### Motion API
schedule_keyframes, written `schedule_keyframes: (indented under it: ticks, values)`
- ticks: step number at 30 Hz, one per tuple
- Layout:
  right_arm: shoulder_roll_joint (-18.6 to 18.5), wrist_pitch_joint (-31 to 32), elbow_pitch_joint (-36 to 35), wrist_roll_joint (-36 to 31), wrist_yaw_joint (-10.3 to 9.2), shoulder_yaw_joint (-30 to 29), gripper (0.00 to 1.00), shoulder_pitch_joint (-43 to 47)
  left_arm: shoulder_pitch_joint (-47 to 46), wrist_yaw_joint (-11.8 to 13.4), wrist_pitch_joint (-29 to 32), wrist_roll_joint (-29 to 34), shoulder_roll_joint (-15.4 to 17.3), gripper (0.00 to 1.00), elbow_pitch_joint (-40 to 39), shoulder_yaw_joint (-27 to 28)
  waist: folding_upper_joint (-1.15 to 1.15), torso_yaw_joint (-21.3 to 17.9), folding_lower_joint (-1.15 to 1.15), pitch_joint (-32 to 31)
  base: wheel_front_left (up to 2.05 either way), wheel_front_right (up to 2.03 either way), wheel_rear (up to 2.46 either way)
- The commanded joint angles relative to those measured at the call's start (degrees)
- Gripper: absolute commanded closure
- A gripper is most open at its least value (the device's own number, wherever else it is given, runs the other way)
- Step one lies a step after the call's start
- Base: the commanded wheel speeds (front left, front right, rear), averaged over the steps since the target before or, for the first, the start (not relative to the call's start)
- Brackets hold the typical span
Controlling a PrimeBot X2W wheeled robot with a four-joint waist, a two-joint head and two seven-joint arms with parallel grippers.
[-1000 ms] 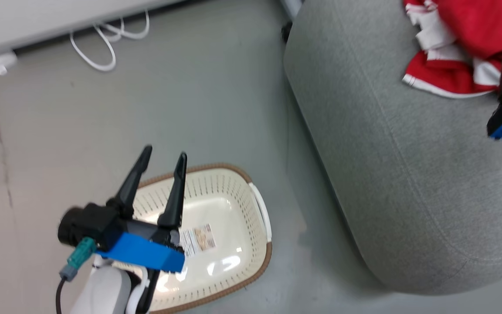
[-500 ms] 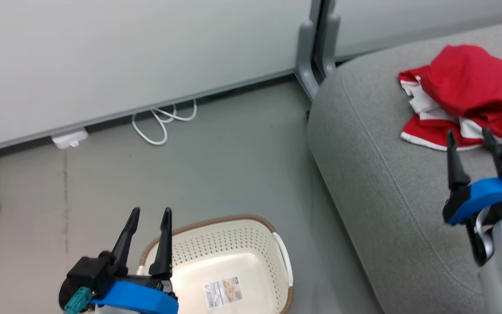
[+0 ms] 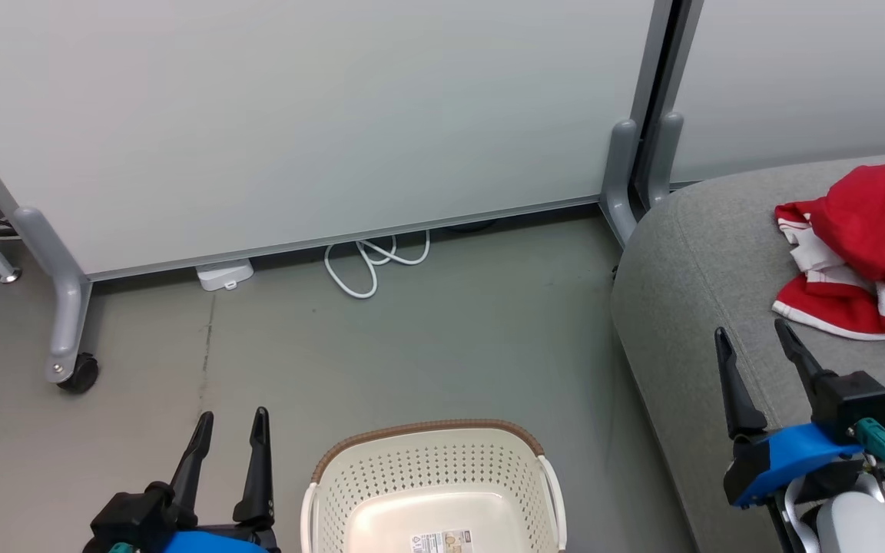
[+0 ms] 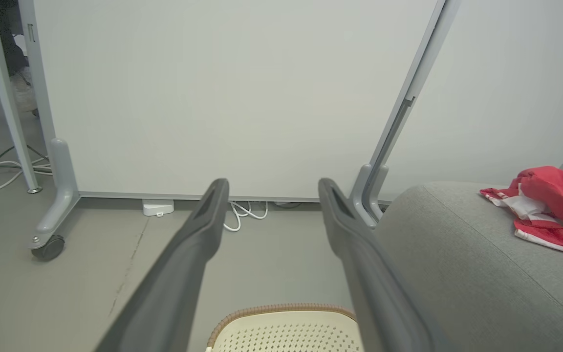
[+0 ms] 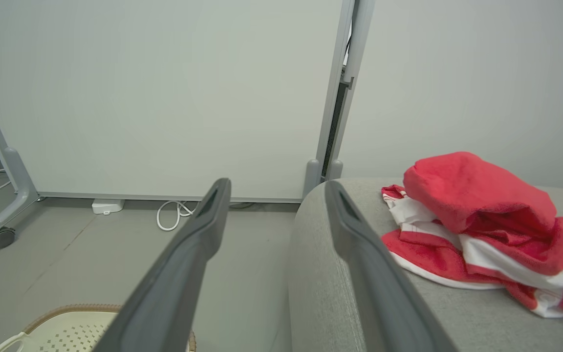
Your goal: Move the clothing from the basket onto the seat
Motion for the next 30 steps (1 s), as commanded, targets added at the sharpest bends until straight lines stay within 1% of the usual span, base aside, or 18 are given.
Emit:
schedule_keyframes:
  ticks: [1, 5, 12, 22, 30]
  values:
    - [0.29, 0.36, -1.14, -0.22, 0.01, -0.19, 0.0, 1.99, 0.09, -0.12, -0.15, -0.01, 0.36, 0.0, 0.22, 0.62, 0.0, 0.96, 0.01, -0.48, 0.0, 0.0, 0.0]
    - [0.95, 1.4, -3.11, 0.51, 0.01, 0.47, 0.0, 4.22, 0.36, -0.12, -0.15, -0.47, 0.76, 0.0, 0.8, 0.97, 0.0, 1.59, 0.01, -0.78, 0.0, 0.0, 0.0]
    - [1.86, 2.27, -4.86, 0.81, 0.01, 1.88, 0.0, 5.92, 1.17, -0.12, -0.16, -0.74, 0.81, 0.0, 1.12, 1.98, 0.0, 1.44, 0.01, -1.02, 0.0, 0.0, 0.0]
    - [2.08, 2.54, -4.65, 1.71, 0.01, 3.38, 0.0, 6.1, 1.6, -0.12, -0.15, -0.39, 0.09, 0.0, 0.97, 2.35, 0.0, 1.65, 0.01, -1.05, 0.0, 0.0, 0.0]
    - [2.09, 2.33, -4.11, 2.27, 0.01, 4.0, 0.0, 6.4, 1.61, -0.12, -0.15, -0.08, 0.25, 0.0, 1.46, 2.21, 0.0, 1.9, 0.01, -1.28, 0.0, 0.0, 0.0]
